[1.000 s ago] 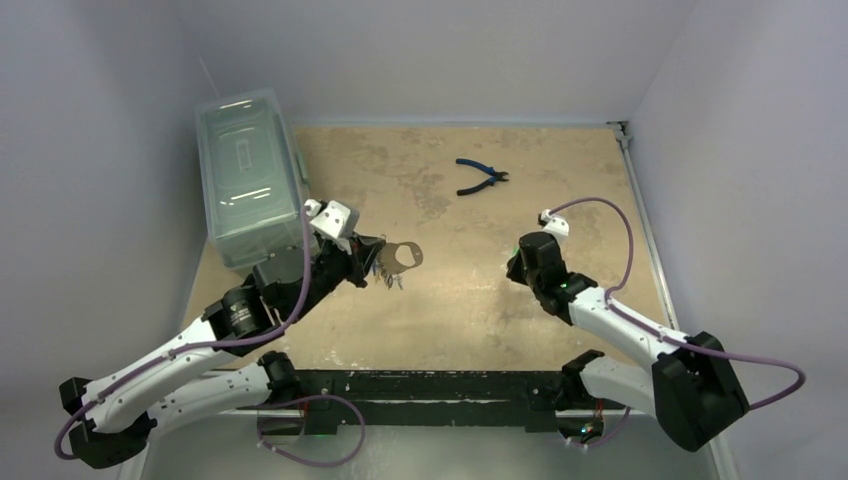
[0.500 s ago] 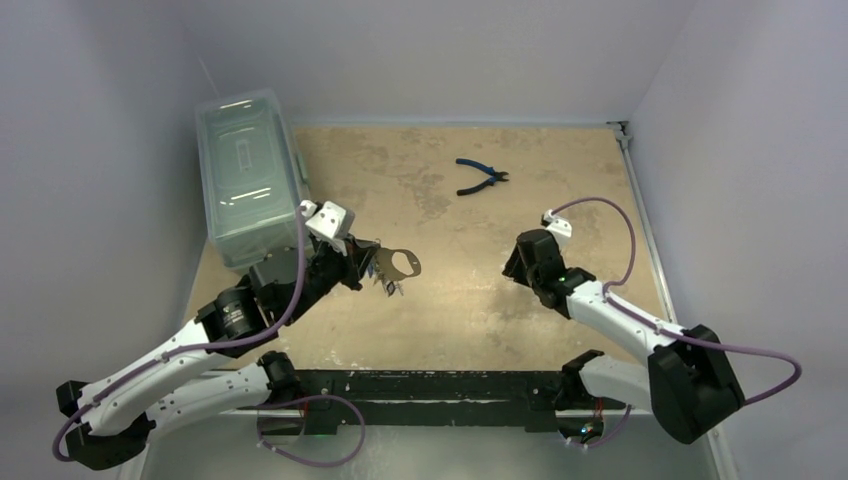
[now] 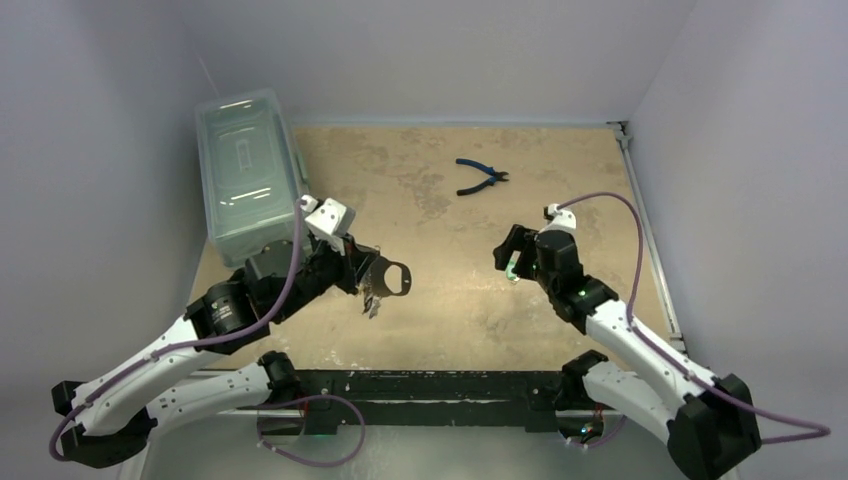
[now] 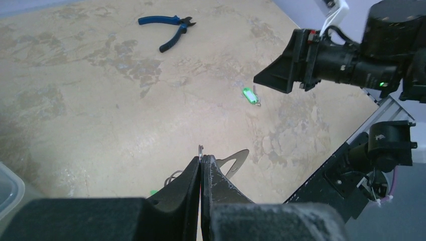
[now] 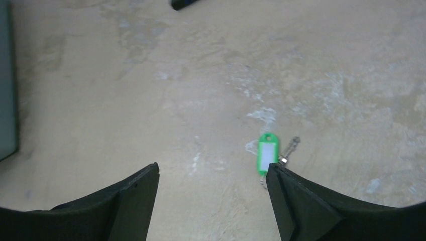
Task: Remove the keys from the keyring
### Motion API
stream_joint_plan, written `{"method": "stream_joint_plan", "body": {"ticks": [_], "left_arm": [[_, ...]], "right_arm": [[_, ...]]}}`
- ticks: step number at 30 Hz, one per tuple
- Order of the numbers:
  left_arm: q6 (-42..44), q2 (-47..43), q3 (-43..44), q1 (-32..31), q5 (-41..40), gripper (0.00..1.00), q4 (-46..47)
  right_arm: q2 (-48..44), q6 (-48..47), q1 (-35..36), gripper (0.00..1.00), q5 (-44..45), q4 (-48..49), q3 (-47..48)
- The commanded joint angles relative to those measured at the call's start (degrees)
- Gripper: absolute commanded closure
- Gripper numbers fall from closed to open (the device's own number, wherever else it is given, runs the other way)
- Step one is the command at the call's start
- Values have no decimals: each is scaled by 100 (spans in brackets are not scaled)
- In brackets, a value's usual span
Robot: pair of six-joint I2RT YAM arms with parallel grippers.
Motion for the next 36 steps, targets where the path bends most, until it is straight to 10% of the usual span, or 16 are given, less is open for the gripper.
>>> {"method": "stream_joint_plan", "body": {"ticks": [1,11,36], "left_arm": [[33,126,376,21,297,100,-79],[432,638,520,16,357,100,-265],[462,2947,-299,1109,677,100,2083]], "right_arm": [[-882,-927,-1,16,-1236,685,-42],[-1583,-1673,15,16,-3070,259,533],[-1752,-1349,13,6,-2646,95,613]]}}
